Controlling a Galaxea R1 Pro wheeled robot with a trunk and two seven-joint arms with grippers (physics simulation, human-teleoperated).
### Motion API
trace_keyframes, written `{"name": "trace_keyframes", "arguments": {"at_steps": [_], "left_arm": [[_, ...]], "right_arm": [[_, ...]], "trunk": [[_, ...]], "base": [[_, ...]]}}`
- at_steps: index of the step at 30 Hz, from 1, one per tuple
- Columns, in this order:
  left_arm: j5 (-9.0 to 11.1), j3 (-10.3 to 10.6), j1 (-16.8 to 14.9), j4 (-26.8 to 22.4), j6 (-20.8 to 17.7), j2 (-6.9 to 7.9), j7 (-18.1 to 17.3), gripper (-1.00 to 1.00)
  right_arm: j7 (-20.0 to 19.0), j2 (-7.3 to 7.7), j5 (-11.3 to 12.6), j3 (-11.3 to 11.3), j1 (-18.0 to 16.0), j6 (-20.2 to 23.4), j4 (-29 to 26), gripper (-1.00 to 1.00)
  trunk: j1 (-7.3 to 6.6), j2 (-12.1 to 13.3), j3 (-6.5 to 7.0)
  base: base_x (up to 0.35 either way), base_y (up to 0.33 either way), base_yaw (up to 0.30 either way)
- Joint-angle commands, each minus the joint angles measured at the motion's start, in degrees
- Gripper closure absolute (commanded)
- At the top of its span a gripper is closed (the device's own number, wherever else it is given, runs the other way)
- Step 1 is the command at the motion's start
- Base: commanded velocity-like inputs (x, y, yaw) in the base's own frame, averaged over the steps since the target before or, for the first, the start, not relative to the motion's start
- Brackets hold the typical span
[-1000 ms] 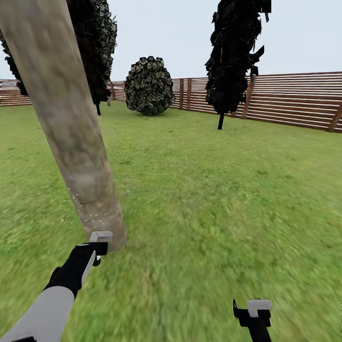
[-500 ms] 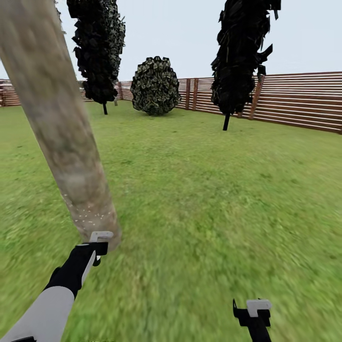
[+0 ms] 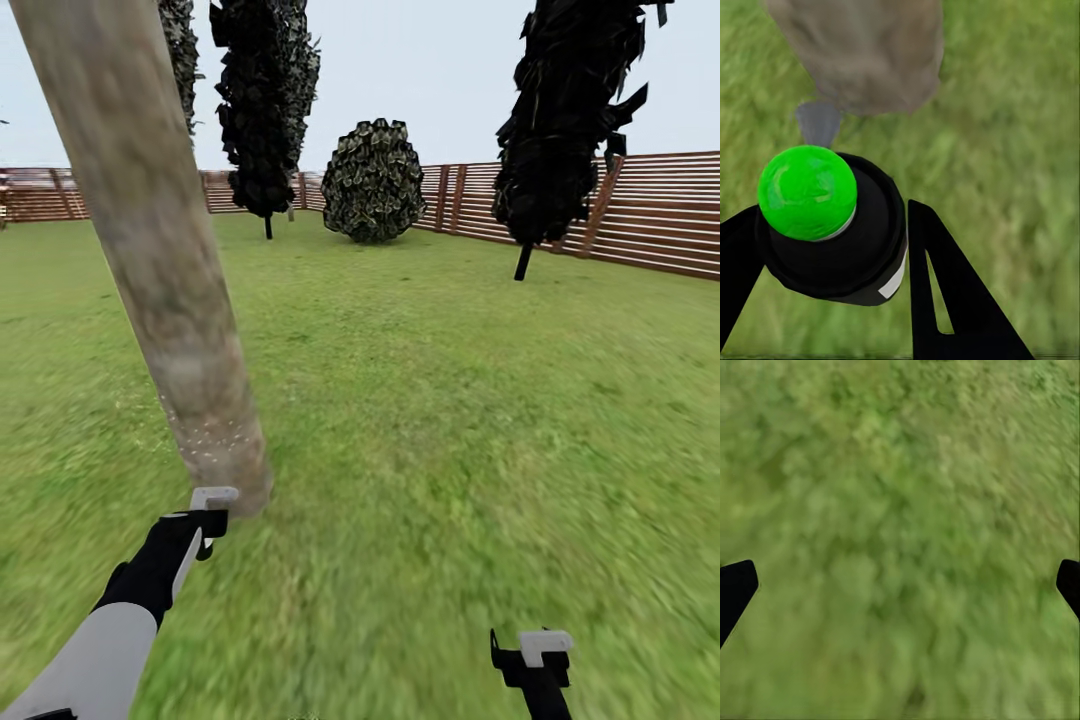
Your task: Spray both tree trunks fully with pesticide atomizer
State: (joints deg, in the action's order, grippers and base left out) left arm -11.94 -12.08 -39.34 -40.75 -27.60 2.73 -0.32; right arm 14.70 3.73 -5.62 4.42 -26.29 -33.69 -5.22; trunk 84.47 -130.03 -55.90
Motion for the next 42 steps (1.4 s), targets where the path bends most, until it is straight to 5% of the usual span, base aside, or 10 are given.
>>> {"name": "trace_keyframes", "arguments": {"at_steps": [1,7,10,16,19,21,23,30,35,42], "left_arm": [[0.0,-0.06,-0.03,-0.13,-0.26,-0.1,-0.03,1.0],[2.05,0.16,-0.87,-1.22,-1.2,-0.26,-0.11,1.0],[1.8,0.73,-8.68,-1.54,-7.74,-3.24,-0.17,1.0],[1.54,1.7,-12.2,-1.58,-9.48,-7.69,-0.12,1.0],[1.32,1.91,-12.83,-1.61,-9.74,-6.45,-0.12,1.0],[1.42,2.01,-12.77,-1.6,-10.57,-1.37,-0.19,1.0],[1.46,2.04,-12.82,-1.61,-11.14,0.14,-0.2,1.0],[1.31,2.77,-14.98,-1.97,-12.14,-2.99,-0.12,1.0],[1.56,2.55,-15.05,-2.58,-13.44,3.34,-0.25,1.0],[1.71,2.89,-14.38,-5.32,-14.22,3.66,-0.34,1.0]], "right_arm": [[0.6,0.02,-0.44,0.42,-0.05,0.05,0.03,-1.0],[0.6,-0.04,-0.44,0.42,-0.04,0.05,0.03,-1.0],[0.6,0.05,-0.44,0.36,-0.02,0.08,0.03,-1.0],[0.6,0.1,-0.44,0.35,-0.04,0.03,0.03,-1.0],[0.6,0.25,-0.44,0.33,-0.05,0.07,0.03,-1.0],[0.6,0.38,-0.44,0.33,-0.05,0.11,0.03,-1.0],[0.6,0.39,-0.44,0.33,-0.02,0.11,0.03,-1.0],[0.6,0.4,-0.44,0.33,-0.05,0.11,0.03,-1.0],[0.6,0.4,-0.44,0.33,-0.03,0.11,0.03,-1.0],[0.6,0.4,-0.44,0.33,-0.02,0.11,0.03,-1.0]], "trunk": [[-0.02,-0.02,-0.05],[-0.02,-0.02,-0.05],[-0.02,-0.02,-0.05],[-0.02,-0.02,-0.05],[-0.02,-0.02,-0.05],[-0.02,-0.02,-0.05],[-0.02,-0.02,-0.05],[-0.02,-0.02,-0.05],[-0.02,-0.02,-0.05],[-0.02,-0.02,-0.05]], "base": [[-0.012,-0.035,0.277],[-0.002,-0.007,0.277],[0.0,0.0,0.214],[0.0,0.0,0.018],[0.0,0.0,0.0],[0.0,0.0,0.0],[0.0,0.0,0.0],[0.0,0.0,0.0],[0.0,0.0,0.0],[0.016,-0.032,0.058]]}}
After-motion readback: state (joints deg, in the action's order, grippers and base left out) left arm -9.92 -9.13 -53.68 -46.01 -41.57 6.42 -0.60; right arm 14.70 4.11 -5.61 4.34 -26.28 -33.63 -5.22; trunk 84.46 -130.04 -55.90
